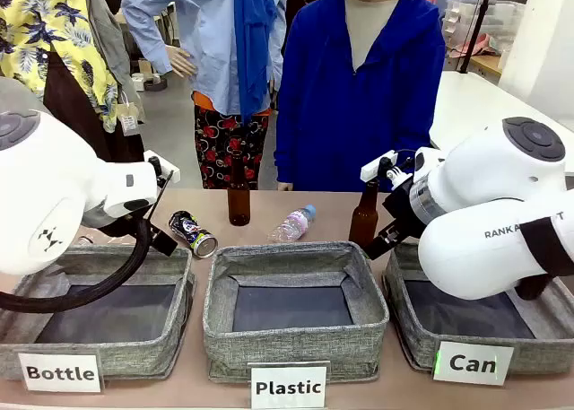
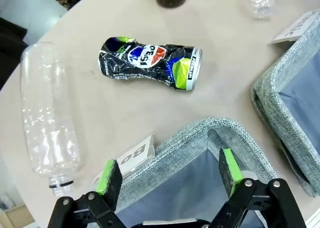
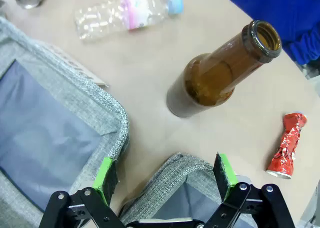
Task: Sort the can waste into the basket.
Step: Pick up the can waste from the table and place it in the right Fabric basket.
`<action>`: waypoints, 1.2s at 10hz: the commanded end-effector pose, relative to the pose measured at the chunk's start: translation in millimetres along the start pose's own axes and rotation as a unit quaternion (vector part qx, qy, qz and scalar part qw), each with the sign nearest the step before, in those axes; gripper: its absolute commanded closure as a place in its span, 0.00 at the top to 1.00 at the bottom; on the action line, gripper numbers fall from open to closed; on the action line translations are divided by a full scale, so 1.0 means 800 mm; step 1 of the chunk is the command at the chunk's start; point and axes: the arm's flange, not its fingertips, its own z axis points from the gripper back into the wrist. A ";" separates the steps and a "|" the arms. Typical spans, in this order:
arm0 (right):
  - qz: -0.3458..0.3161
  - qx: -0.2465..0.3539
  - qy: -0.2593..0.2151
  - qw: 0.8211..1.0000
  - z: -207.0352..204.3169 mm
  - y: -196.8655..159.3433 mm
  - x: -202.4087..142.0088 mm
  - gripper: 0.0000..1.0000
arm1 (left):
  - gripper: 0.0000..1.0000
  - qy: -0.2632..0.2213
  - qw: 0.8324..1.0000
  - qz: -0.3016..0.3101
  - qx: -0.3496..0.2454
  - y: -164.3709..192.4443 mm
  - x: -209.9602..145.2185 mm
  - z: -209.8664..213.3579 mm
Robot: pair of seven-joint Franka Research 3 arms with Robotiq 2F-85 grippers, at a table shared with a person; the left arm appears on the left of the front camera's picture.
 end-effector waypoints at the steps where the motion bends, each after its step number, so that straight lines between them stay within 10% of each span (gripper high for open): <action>1: 0.000 0.000 0.000 1.000 0.000 0.000 0.000 1.00 | 1.00 0.000 1.000 0.000 0.000 0.000 0.000 0.000; 12: 0.000 0.000 0.000 1.000 0.000 0.000 0.000 1.00 | 1.00 0.000 1.000 0.000 0.000 0.000 0.000 0.000</action>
